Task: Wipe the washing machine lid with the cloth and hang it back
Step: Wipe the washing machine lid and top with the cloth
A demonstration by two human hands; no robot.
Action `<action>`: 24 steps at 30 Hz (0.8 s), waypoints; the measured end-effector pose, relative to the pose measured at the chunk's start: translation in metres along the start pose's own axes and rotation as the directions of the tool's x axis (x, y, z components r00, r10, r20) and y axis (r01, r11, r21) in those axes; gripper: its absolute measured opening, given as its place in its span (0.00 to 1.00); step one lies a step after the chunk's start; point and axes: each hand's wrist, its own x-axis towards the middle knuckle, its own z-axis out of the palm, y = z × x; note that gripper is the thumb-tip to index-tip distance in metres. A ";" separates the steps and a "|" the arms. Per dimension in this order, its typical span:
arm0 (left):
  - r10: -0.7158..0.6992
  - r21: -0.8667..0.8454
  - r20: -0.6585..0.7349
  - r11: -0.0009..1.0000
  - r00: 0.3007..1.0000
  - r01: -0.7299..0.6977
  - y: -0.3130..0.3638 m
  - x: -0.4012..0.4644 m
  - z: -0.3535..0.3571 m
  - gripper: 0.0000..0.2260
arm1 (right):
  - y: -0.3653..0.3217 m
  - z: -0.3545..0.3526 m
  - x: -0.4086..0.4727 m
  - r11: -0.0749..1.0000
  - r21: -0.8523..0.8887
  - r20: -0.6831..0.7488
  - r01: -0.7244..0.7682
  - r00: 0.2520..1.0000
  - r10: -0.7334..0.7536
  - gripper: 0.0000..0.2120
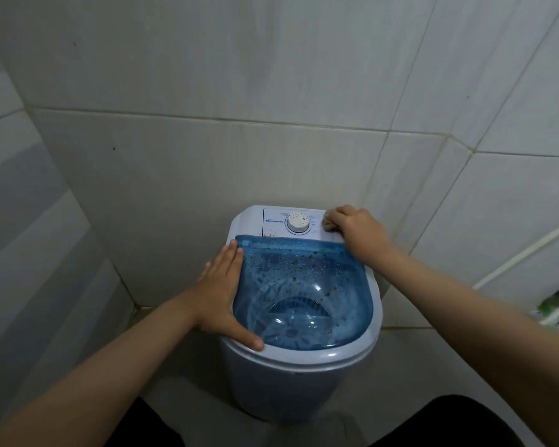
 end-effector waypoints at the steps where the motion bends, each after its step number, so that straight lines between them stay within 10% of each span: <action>1: 0.000 0.003 -0.001 1.000 1.000 0.000 0.000 0.000 0.000 0.72 | -0.001 -0.001 -0.007 1.000 -0.019 0.001 0.018 1.000 -0.018 0.17; 10: -0.005 0.012 0.013 1.000 1.000 0.005 0.001 -0.002 -0.001 0.72 | -0.010 -0.048 -0.029 0.987 0.006 0.333 0.161 0.930 -0.153 0.19; 24: 0.006 -0.008 -0.032 1.000 0.999 -0.006 -0.003 0.001 0.003 0.72 | -0.028 0.001 0.020 0.971 -0.235 0.050 0.053 0.998 -0.042 0.20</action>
